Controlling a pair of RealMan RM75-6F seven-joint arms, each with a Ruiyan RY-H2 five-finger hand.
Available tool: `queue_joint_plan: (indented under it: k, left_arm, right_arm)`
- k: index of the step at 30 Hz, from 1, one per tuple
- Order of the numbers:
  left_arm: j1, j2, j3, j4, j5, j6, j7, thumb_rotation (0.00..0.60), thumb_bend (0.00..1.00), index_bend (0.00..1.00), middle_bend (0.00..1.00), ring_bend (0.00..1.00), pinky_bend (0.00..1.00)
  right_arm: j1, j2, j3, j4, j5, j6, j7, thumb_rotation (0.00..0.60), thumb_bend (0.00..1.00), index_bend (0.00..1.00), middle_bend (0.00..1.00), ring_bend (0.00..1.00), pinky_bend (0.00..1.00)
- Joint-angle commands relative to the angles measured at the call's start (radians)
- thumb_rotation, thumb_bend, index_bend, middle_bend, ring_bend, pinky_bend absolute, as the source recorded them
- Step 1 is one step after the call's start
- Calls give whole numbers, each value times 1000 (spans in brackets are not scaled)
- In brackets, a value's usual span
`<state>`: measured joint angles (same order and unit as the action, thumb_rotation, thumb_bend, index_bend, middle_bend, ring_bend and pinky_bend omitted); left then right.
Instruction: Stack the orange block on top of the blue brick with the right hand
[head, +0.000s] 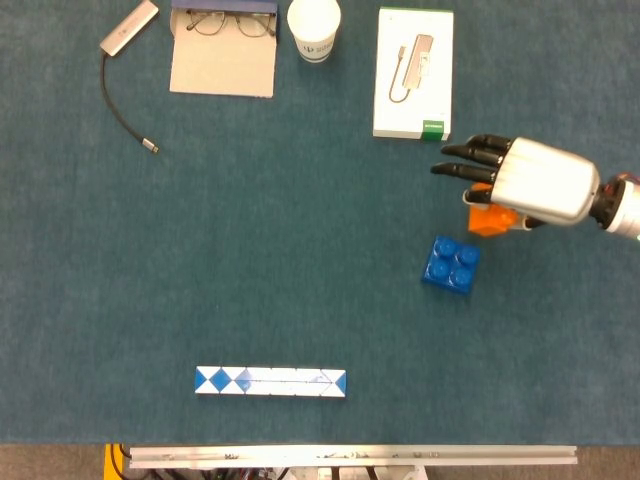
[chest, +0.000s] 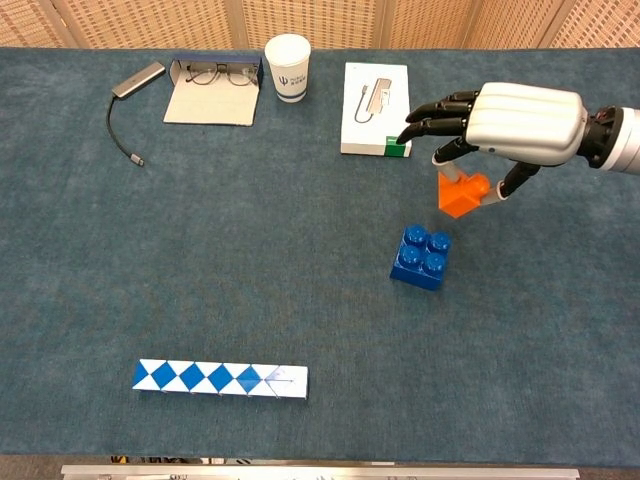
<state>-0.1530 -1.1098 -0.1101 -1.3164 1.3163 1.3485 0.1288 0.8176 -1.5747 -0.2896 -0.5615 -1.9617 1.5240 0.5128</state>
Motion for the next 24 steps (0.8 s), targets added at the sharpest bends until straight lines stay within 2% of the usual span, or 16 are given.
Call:
queue_joint_plan:
  k: [1,13,24]
  left_arm:
    - [-5,0,5,15,10,-8,-14,600,215,373,368,327,519]
    - [-10,3,28,75,45,-33,-99,600,215,373,368,327,521]
    - [-11,3,40,116,72,-33,-157,600,215,373,368,327,522]
  right_arm:
    - [26,30,8,-70,-14,-4,-48,600,199,700,182,108,244]
    - [58,82,57,-321,9,-105,-209,600,200,700,186,108,244]
    - [89,170,93,-570,69,-305,-362,600,200,704,195,107,244]
